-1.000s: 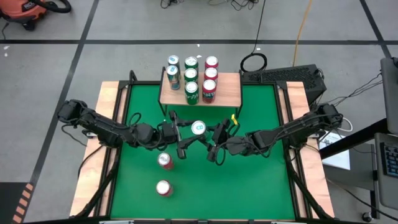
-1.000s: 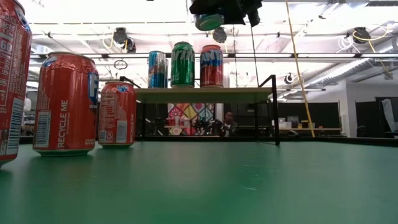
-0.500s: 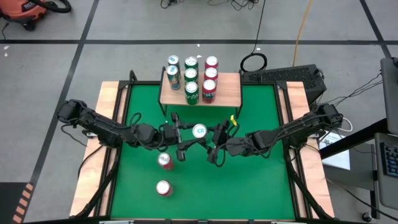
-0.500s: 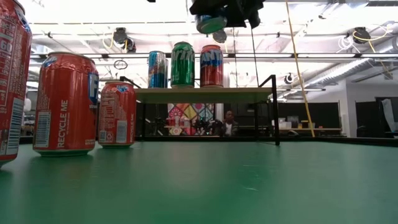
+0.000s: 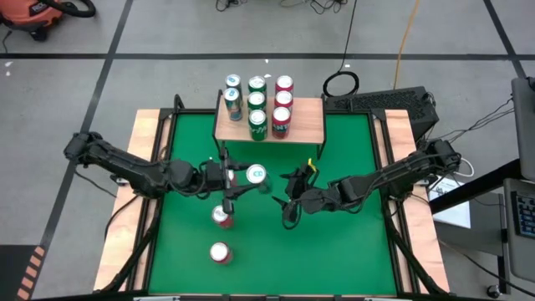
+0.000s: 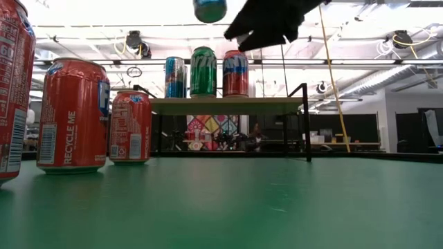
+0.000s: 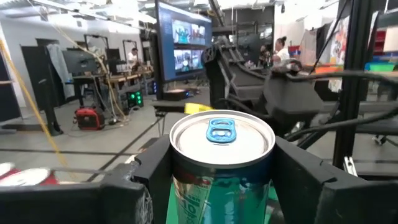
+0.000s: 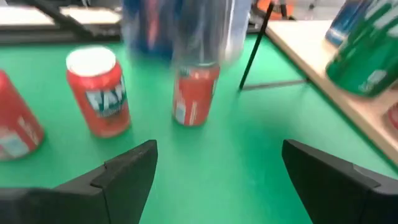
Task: Place canned beverage on shelf
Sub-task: Put the blue soda can on the shelf aligned with the other blue soda can
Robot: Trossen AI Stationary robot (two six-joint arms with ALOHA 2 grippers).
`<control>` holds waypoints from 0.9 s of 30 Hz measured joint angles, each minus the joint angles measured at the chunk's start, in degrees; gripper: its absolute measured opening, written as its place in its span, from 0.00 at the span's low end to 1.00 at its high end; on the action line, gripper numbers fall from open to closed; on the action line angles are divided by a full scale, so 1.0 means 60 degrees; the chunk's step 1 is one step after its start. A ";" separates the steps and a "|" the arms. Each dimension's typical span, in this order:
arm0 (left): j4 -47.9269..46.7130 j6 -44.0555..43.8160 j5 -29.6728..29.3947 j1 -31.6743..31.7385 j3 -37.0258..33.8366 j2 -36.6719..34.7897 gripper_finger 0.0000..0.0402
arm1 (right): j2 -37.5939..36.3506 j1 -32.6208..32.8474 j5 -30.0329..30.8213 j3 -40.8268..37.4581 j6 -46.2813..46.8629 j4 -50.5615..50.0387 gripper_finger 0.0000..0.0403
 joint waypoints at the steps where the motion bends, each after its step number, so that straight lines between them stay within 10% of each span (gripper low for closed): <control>1: -0.0296 0.0001 -0.0024 0.0004 0.0000 -0.0202 0.52 | 0.0001 0.0039 -0.0007 0.0000 0.0054 -0.0215 0.84; 18: -0.4299 0.1118 -0.0068 0.1335 0.0004 -0.3968 0.52 | -0.0042 0.1576 -0.1497 -0.0007 0.0323 -0.0845 0.83; 27: -0.4635 0.1261 0.2206 0.3980 -0.0498 -0.4348 0.52 | -0.0044 0.1778 -0.1507 -0.0015 -0.0102 -0.0160 0.83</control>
